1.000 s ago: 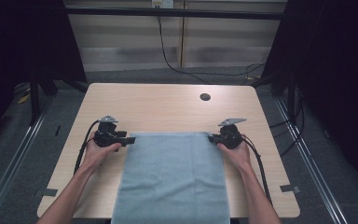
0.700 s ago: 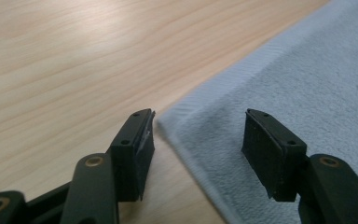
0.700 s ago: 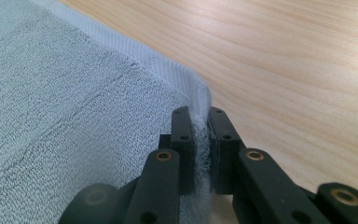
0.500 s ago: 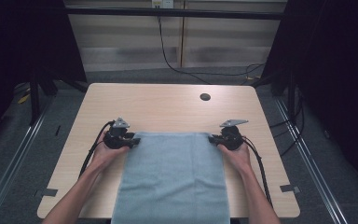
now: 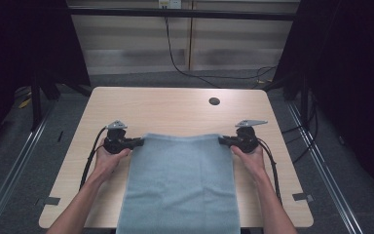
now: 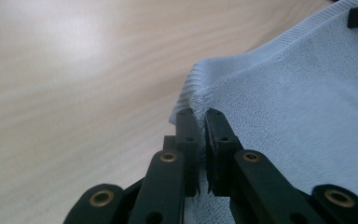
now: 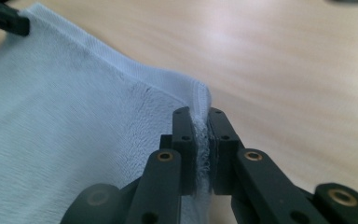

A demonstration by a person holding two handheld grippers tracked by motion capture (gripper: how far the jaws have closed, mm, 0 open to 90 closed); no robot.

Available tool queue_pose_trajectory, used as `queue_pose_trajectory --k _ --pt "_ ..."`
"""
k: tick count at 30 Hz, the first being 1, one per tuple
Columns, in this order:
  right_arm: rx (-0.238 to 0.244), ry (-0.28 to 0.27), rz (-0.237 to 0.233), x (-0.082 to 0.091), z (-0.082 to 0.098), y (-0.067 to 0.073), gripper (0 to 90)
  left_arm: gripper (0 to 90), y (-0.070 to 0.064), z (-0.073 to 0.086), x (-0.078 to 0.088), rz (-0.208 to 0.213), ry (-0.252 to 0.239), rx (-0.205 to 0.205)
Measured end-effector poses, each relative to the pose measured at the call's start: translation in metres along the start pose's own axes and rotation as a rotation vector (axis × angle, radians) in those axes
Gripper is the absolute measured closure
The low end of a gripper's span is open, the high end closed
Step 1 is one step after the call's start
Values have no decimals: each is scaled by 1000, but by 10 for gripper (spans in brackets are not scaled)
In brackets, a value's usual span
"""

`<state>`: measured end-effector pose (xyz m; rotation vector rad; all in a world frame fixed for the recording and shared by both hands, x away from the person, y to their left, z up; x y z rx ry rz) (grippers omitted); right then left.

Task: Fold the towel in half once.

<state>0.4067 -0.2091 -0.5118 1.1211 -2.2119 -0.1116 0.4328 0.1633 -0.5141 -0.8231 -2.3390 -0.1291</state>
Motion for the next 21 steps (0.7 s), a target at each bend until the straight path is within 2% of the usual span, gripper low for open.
queue_pose_trajectory --k 1,3,5,8,11,18,21 --pt "5 -17 -5 4 -7 2 838 854 -1 -6 3 -5 -17 0" --pt "27 -41 4 12 -21 4 838 855 -2 -19 11 17 -52 16" --pt "40 -75 5 21 -37 7 838 854 -1 -30 17 4 -76 2" --pt "58 -115 13 33 -57 10 839 854 4 -50 32 -4 -121 16" --pt "79 -158 16 44 -80 14 838 854 7 -68 42 -14 -154 10" --pt "132 -194 23 59 -116 20 839 854 7 -99 52 -20 -208 13" --pt "133 -210 26 64 -125 19 839 854 10 -110 57 -31 -232 24"
Point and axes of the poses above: each handheld gripper's, and its own axes: x roughly backward along the jaws, z roughly out of its underside, y roughly to its left, the point moved 6 cm from there along -x, roughly forward along the jaws, and after that the axes turned 13 degrees about -z, right-handed, at the moved point
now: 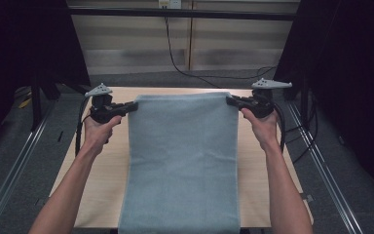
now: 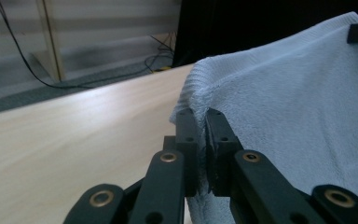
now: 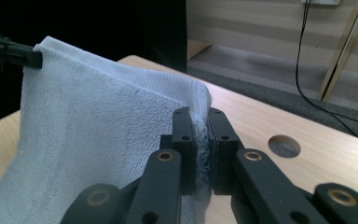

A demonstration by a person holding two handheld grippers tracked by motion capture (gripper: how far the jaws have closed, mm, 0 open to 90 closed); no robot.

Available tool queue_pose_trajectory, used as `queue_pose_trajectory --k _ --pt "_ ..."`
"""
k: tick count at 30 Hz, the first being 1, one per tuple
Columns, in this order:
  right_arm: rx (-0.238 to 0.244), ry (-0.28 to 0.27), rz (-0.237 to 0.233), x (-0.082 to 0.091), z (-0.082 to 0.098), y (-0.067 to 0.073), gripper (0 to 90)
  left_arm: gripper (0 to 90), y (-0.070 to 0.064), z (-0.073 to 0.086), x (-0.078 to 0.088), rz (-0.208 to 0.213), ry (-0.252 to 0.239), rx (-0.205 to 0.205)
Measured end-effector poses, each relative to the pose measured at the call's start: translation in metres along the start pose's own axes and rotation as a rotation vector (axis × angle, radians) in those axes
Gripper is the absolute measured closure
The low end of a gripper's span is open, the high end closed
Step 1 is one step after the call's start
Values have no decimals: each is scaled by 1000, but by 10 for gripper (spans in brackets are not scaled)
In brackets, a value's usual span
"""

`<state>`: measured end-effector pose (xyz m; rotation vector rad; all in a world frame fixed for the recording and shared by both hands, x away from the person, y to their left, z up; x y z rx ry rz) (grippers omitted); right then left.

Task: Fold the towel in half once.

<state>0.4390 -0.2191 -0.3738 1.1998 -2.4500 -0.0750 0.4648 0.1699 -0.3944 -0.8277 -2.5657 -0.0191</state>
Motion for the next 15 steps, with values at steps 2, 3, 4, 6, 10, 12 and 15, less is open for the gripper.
queue_pose_trajectory --k 2,3,4,6,10,12,15 --pt "5 -1 11 1 -8 -2 839 854 3 -9 0 -5 -9 0" --pt "5 -1 13 1 -11 -3 840 854 5 -16 -1 -11 -17 26" --pt "-1 -15 11 0 -16 -3 840 854 5 -20 -2 -15 -20 34" --pt "-9 -26 19 -2 -22 -6 841 854 4 -28 -2 -23 -26 20" --pt "-3 -46 34 -2 -40 -10 842 854 9 -52 -3 -43 -21 0" --pt "-22 -67 28 -2 -50 -15 842 854 10 -65 -1 -30 -40 20" --pt "-24 -80 40 0 -64 -18 842 854 9 -79 7 -31 -72 0"
Point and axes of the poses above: each handheld gripper's, and its own axes: x roughly backward along the jaws, z roughly out of its underside, y roughly to its left, the point moved 6 cm from there along -x, roughly forward along the jaws, and after that the axes turned 13 degrees about -z, right-handed, at the moved point
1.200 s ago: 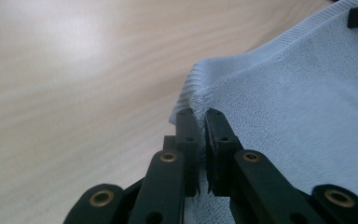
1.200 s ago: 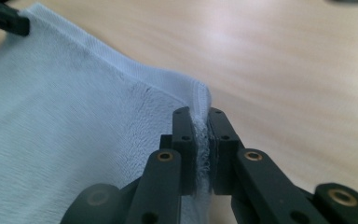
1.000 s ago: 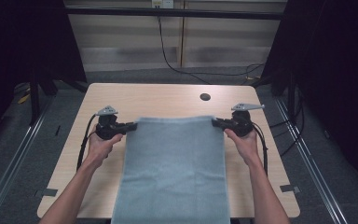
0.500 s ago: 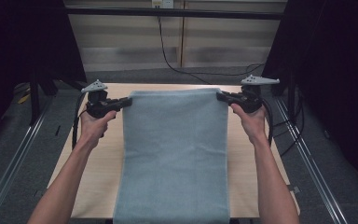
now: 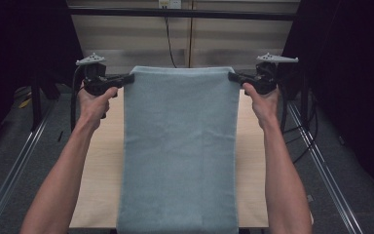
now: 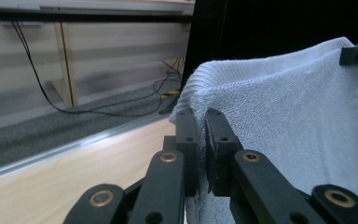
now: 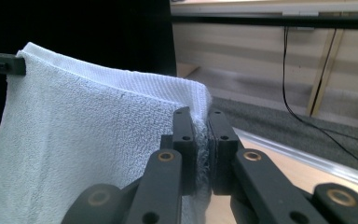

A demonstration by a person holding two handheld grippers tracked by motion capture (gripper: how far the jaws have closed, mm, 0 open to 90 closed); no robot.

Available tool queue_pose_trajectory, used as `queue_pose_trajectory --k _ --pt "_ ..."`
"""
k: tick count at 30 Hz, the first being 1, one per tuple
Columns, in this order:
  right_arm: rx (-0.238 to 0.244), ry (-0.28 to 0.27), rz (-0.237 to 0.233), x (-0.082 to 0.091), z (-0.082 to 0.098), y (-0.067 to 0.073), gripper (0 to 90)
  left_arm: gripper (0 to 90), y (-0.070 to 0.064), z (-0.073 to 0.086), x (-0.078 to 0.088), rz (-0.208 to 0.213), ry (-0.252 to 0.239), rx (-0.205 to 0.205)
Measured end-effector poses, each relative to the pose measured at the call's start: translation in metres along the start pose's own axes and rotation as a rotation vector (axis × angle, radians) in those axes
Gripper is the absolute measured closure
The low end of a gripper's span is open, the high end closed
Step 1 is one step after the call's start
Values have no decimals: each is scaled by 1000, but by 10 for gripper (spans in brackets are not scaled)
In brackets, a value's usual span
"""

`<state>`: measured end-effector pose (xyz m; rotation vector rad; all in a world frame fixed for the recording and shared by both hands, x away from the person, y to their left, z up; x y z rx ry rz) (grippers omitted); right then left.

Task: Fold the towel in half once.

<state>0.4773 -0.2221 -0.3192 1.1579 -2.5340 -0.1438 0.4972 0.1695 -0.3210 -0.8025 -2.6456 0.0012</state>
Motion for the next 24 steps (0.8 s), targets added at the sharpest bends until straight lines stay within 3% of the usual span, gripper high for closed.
queue_pose_trajectory --k 4,7,8,9,10,14,17,19,20,22,24 --pt "31 -31 -28 6 -13 14 842 854 -6 3 12 24 -15 -19" --pt "66 -16 -70 14 -4 35 842 852 -14 23 22 18 -5 -49" --pt "63 -17 -105 17 1 42 841 851 -17 32 25 25 2 -63" --pt "59 -22 -115 21 7 47 841 851 -18 39 27 41 6 -50" --pt "54 -24 -118 24 13 50 841 852 -20 47 31 47 6 -36" --pt "41 5 -145 40 46 65 842 854 -28 82 46 40 66 -50" --pt "43 28 -164 51 64 80 842 855 -41 99 61 73 67 -59" --pt "54 51 -169 58 75 90 841 855 -49 112 68 100 85 -41" --pt "64 45 -165 61 79 93 841 854 -53 122 70 88 88 -59" --pt "59 48 -190 67 93 102 841 854 -59 138 77 115 91 -27" --pt "38 88 -190 71 116 104 841 855 -60 149 85 104 99 -20"
Point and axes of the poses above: each handheld gripper's, and its own axes: x roughly backward along the jaws, z roughly out of its underside, y roughly to its left, the point moved 6 cm from there along -x, roughly forward along the jaws, and after that the axes turned 13 degrees about -z, right-handed, at the moved point
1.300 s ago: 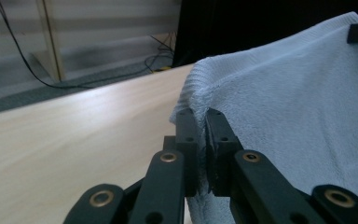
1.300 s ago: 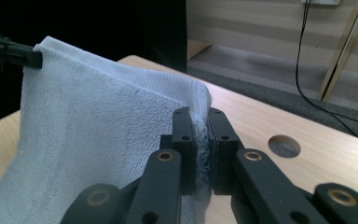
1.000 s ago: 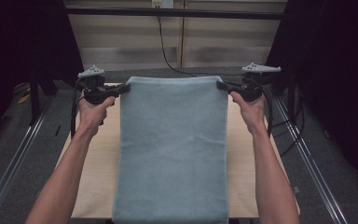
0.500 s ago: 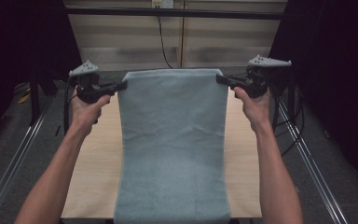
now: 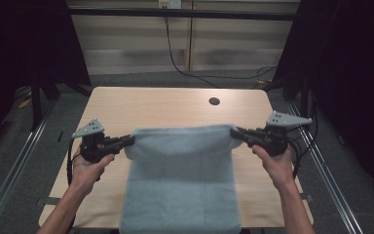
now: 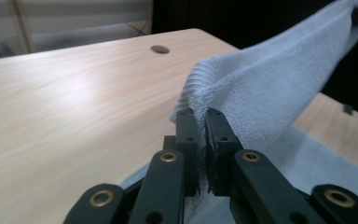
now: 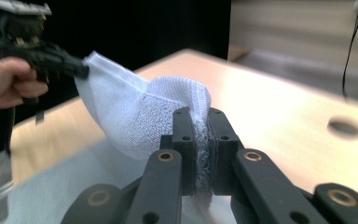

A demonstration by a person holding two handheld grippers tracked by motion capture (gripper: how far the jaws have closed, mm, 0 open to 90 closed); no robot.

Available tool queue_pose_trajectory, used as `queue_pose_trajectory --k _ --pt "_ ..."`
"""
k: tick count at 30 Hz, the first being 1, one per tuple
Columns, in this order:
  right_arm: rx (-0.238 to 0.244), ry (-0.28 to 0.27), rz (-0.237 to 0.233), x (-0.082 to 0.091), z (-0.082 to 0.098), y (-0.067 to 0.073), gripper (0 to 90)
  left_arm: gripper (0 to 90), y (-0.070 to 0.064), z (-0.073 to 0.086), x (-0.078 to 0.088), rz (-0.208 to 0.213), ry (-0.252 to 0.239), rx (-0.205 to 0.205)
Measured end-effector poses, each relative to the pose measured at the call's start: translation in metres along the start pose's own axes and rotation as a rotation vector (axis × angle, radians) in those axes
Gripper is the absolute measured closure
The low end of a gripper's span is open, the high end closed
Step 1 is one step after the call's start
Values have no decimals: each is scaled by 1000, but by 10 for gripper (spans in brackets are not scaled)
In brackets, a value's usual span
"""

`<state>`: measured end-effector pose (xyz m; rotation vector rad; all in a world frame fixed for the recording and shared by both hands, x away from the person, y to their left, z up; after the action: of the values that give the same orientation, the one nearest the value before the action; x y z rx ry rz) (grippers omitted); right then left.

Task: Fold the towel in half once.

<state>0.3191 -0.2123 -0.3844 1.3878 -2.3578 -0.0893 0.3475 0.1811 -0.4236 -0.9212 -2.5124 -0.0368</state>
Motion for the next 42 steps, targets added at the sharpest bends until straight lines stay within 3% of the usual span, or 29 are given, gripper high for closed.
queue_pose_trajectory --k 2,5,9,11,15,16,18,19,20,23,25,27,30,31,33,35,37,38,40,42 --pt "-28 31 0 0 19 2 841 855 -4 6 12 27 -7 27" --pt "-58 61 -14 4 42 12 840 854 -13 11 27 38 -4 1" --pt "-54 115 -24 6 57 32 839 854 -24 28 38 32 2 -11" --pt "-65 148 -25 3 69 38 839 854 -23 48 28 11 57 -4" --pt "-121 240 -41 -11 110 40 839 854 -25 87 14 26 184 -16" --pt "-150 251 -59 -15 121 41 839 854 -28 95 14 46 211 -19" --pt "-171 310 -63 -21 143 45 838 852 -33 106 15 61 236 -37" --pt "-193 318 -70 -22 148 47 838 851 -35 113 15 77 247 -22" --pt "-195 331 -72 -23 154 48 838 848 -36 121 15 91 269 -33" --pt "-203 383 -45 -27 168 49 837 843 -35 131 11 95 314 -35" --pt "-211 385 -41 -29 170 46 839 843 -34 137 6 82 331 -54" --pt "-182 402 -2 -33 169 44 840 846 -29 135 1 77 330 -45" --pt "-177 399 24 -38 165 36 841 848 -21 129 -12 41 311 -40" --pt "-172 400 27 -40 164 32 841 848 -18 126 -19 28 302 -63" --pt "-173 402 41 -45 159 19 841 849 -12 121 -29 11 293 -77" --pt "-170 406 59 -50 155 8 842 849 -5 116 -41 6 280 -51" --pt "-191 402 76 -55 150 -4 841 849 4 110 -53 -3 274 -44" --pt "-206 405 73 -58 147 -11 841 849 8 107 -58 -27 262 -54" --pt "-206 406 91 -64 142 -20 841 849 15 103 -67 -19 266 -19" --pt "-203 402 103 -69 139 -28 841 849 23 97 -76 -50 264 -35"
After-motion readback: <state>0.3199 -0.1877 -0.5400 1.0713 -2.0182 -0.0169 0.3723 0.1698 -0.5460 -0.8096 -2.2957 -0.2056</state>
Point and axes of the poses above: each handheld gripper's, and its own axes: x roughly backward along the jaws, z roughly out of its underside, y roughly to its left, the point moved 6 cm from there along -x, roughly forward along the jaws, and after that the axes turned 13 degrees about -z, right-handed, at the moved point
